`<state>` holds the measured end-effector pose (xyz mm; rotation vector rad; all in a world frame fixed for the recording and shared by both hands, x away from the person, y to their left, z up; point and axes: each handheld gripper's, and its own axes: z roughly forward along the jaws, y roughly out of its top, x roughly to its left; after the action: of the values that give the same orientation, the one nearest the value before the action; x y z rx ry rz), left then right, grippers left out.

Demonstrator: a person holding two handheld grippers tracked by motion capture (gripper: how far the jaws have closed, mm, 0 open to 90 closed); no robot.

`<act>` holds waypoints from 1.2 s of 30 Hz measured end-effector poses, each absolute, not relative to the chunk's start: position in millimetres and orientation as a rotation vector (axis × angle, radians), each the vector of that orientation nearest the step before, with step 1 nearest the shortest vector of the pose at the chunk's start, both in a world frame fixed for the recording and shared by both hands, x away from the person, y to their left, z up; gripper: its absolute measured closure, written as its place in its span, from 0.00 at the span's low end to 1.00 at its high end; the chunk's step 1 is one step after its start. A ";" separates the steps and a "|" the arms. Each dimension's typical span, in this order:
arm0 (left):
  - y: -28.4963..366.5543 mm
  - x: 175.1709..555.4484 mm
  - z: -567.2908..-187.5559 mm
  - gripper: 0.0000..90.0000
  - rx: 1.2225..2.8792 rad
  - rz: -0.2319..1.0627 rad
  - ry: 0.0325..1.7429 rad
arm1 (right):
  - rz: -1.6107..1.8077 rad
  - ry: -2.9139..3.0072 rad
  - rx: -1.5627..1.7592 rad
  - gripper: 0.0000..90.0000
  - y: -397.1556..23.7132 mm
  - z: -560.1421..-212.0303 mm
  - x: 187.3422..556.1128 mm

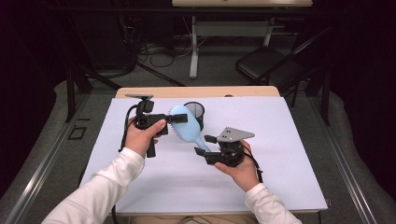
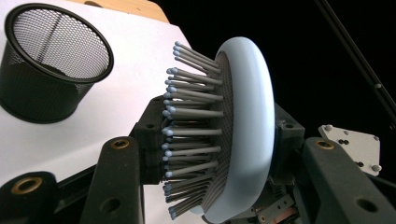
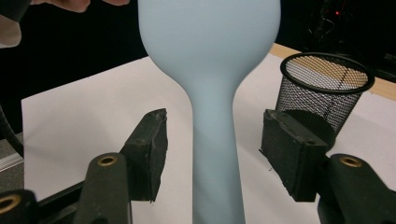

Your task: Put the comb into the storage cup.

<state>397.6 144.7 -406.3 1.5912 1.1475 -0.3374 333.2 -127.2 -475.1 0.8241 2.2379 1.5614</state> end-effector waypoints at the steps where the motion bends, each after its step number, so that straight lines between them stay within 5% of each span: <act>1: 145.1 397.9 -406.0 0.57 1.589 -0.336 1.151 | 1.557 2.236 0.828 0.45 -127.8 -475.1 333.8; 18: 151.9 403.3 -403.6 0.57 1.582 -0.308 1.171 | 1.582 2.228 0.859 0.42 -133.8 -472.8 338.0; 36: 155.4 415.7 -398.3 0.57 1.569 -0.277 1.167 | 1.519 2.151 0.936 0.07 -143.0 -465.0 339.8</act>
<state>415.7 155.4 -398.3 1.5694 1.1672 -0.2773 339.8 -143.0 -465.0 0.9360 2.1511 1.5194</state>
